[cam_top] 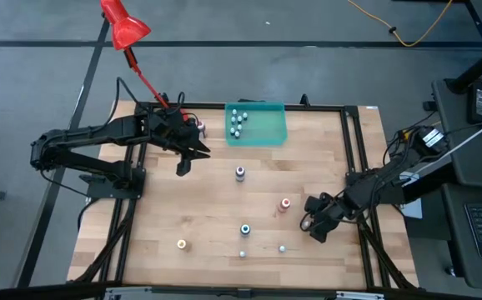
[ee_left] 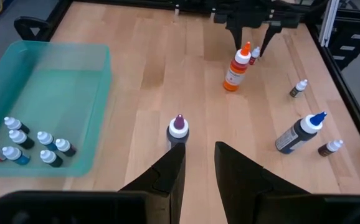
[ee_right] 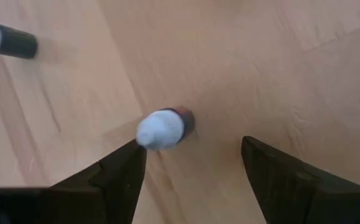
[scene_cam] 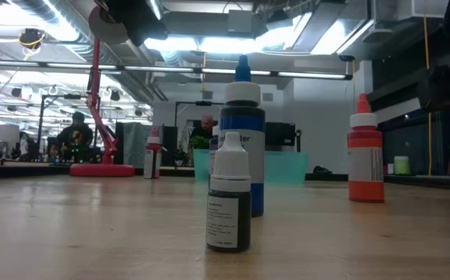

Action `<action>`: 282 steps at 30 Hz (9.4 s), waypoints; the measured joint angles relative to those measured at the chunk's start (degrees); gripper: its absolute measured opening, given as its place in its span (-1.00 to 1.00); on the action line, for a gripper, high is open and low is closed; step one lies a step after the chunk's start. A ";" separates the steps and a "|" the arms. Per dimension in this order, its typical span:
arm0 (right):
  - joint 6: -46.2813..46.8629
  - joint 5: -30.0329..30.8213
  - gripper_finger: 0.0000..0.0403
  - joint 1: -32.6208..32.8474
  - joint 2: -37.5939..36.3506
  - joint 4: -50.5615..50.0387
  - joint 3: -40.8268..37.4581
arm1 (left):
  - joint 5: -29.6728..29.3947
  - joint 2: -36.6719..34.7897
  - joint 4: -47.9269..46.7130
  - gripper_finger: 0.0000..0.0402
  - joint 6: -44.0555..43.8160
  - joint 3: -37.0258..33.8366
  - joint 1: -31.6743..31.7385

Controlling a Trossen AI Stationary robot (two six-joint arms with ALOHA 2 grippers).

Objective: Pick & Place food coloring
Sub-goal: Put the small red food coloring bottle into the green bin, then put the small green food coloring bottle into the green bin

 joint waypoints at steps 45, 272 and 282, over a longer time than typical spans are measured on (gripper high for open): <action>-0.20 -3.63 -0.55 -2.46 0.99 3.38 1.72 | 0.00 0.00 -0.20 -0.59 1.05 0.00 0.00; -44.52 -4.02 0.13 -2.43 38.82 -28.79 56.24 | 0.31 0.05 -0.44 -0.59 10.08 0.02 1.44; -37.32 -4.05 0.12 1.27 38.84 -28.68 56.24 | 0.28 0.04 -0.44 -0.59 10.54 0.02 1.44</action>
